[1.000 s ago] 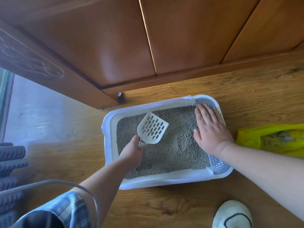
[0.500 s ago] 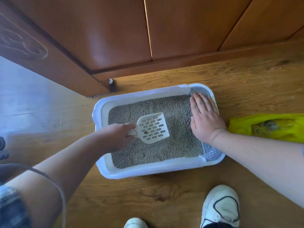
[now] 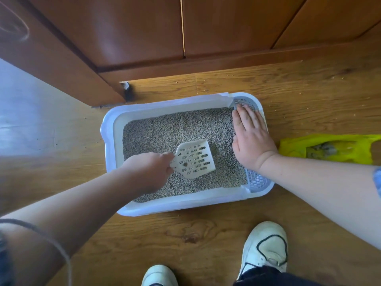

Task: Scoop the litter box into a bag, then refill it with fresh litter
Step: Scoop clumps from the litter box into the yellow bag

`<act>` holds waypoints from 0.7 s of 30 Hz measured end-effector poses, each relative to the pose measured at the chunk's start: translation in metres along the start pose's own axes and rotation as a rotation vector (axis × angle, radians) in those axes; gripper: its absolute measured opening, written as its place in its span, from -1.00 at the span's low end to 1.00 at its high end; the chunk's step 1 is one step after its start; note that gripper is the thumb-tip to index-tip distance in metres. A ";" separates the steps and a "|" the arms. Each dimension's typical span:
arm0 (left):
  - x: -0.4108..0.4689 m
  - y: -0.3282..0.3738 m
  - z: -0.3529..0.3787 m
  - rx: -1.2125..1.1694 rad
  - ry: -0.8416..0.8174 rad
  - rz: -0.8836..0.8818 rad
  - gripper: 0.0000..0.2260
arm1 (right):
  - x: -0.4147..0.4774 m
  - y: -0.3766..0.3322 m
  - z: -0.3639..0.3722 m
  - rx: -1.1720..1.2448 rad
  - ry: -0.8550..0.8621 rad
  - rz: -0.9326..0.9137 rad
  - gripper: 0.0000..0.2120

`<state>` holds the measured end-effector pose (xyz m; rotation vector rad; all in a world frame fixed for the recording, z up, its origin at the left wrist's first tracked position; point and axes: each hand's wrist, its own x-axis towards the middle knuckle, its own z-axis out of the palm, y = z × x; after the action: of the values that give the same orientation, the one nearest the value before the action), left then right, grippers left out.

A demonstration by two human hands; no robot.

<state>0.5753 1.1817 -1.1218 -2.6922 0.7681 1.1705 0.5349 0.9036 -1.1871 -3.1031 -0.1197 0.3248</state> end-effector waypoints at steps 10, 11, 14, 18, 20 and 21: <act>0.000 -0.018 0.008 0.115 0.023 -0.111 -0.86 | 0.000 0.001 0.000 0.019 0.026 0.000 -0.36; 0.001 -0.017 0.008 0.117 0.005 -0.124 -0.87 | 0.000 0.001 0.000 0.021 0.027 -0.002 -0.36; 0.006 -0.010 0.004 0.105 -0.022 -0.136 -0.88 | 0.000 0.001 0.001 0.030 0.029 -0.005 -0.36; 0.016 0.005 0.000 0.123 -0.034 -0.114 -0.92 | 0.000 0.000 0.001 0.049 0.044 -0.008 -0.37; 0.023 0.014 0.004 0.118 -0.055 -0.102 -0.91 | -0.001 0.001 0.001 0.056 0.047 -0.008 -0.37; 0.027 0.018 0.006 0.108 -0.068 -0.094 -0.90 | -0.001 0.003 0.002 0.062 0.049 -0.010 -0.38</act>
<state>0.5778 1.1570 -1.1430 -2.5568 0.6671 1.1577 0.5336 0.9010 -1.1887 -3.0459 -0.1222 0.2466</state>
